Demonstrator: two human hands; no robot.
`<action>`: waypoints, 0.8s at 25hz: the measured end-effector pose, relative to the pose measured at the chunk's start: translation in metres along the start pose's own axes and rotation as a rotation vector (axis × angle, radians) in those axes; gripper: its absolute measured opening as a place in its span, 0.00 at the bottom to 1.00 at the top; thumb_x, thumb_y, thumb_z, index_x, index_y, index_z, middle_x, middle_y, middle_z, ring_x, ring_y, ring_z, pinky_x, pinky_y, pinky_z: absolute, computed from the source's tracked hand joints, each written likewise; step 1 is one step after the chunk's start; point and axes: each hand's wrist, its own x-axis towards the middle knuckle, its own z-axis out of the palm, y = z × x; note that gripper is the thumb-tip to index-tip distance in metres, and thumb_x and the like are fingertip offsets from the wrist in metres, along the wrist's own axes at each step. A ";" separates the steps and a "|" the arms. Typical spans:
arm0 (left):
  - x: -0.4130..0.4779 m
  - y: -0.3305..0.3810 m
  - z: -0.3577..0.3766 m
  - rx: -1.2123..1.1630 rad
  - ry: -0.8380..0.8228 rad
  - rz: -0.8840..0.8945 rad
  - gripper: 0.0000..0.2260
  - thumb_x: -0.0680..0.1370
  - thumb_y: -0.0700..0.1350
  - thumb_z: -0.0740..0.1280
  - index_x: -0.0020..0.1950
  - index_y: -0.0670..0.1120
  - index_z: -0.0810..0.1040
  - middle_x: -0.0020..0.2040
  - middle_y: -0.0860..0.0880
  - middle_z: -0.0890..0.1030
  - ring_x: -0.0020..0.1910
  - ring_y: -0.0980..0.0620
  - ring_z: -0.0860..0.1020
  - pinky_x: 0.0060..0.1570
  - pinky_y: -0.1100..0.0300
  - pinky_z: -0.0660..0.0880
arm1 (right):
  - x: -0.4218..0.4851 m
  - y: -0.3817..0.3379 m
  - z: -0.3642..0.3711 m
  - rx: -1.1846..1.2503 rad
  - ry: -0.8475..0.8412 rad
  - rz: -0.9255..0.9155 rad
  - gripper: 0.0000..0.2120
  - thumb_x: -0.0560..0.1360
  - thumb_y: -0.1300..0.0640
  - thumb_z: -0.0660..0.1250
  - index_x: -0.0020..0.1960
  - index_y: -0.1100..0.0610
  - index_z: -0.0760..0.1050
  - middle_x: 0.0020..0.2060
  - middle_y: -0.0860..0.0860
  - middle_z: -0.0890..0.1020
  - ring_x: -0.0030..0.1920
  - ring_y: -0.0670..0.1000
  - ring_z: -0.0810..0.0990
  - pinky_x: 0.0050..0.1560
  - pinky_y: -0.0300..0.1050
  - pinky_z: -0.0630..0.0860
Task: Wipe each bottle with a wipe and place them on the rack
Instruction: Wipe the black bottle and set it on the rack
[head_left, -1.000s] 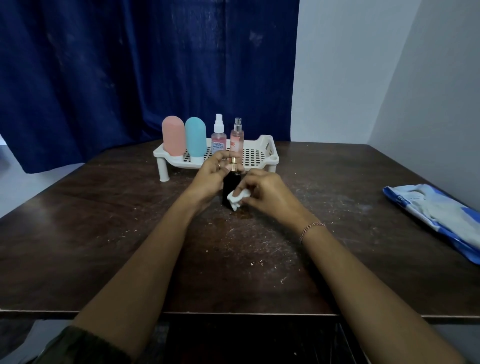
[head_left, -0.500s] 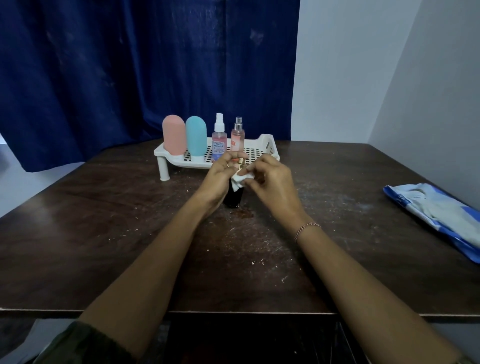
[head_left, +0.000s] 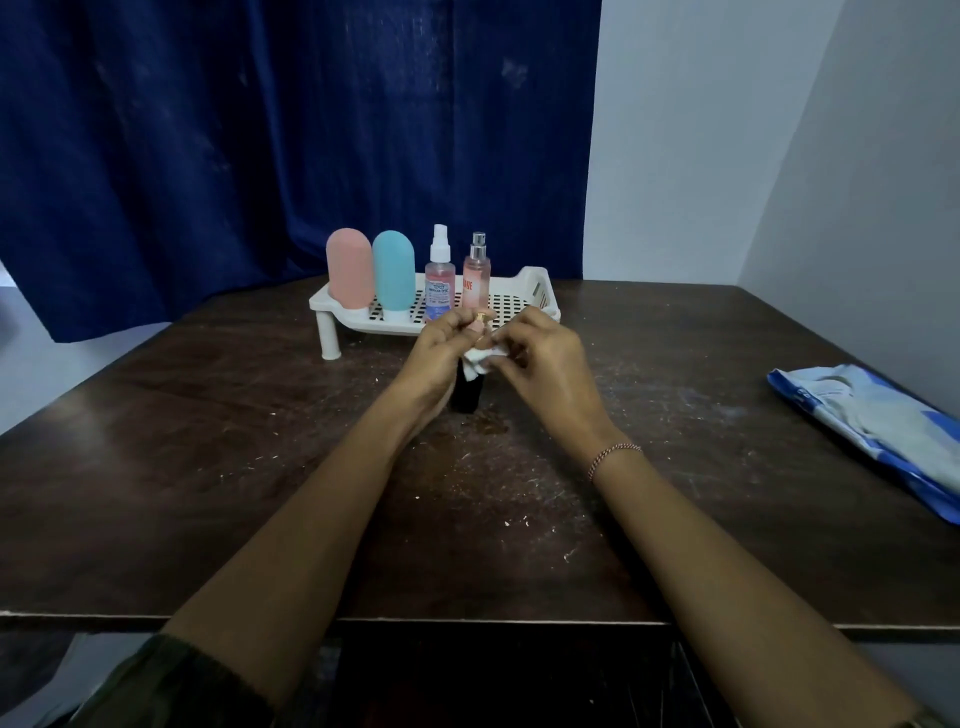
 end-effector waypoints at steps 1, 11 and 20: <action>0.001 0.000 -0.001 0.013 0.009 -0.002 0.09 0.80 0.34 0.56 0.51 0.42 0.75 0.45 0.46 0.78 0.40 0.55 0.79 0.36 0.65 0.77 | -0.001 0.000 0.000 0.007 -0.069 -0.018 0.08 0.68 0.64 0.73 0.47 0.61 0.80 0.44 0.53 0.79 0.41 0.47 0.75 0.45 0.40 0.74; 0.001 0.001 -0.003 0.049 0.080 -0.014 0.11 0.81 0.35 0.54 0.55 0.40 0.76 0.45 0.46 0.78 0.45 0.52 0.78 0.43 0.62 0.77 | 0.000 0.000 -0.003 0.038 -0.182 -0.052 0.09 0.67 0.64 0.73 0.47 0.61 0.81 0.44 0.55 0.81 0.43 0.46 0.74 0.48 0.41 0.74; -0.001 0.001 -0.001 0.029 0.041 -0.009 0.13 0.80 0.33 0.53 0.59 0.36 0.75 0.42 0.46 0.79 0.37 0.57 0.80 0.38 0.67 0.77 | 0.000 0.002 -0.002 0.101 -0.113 0.003 0.08 0.67 0.63 0.74 0.46 0.60 0.81 0.44 0.53 0.81 0.42 0.47 0.77 0.48 0.43 0.77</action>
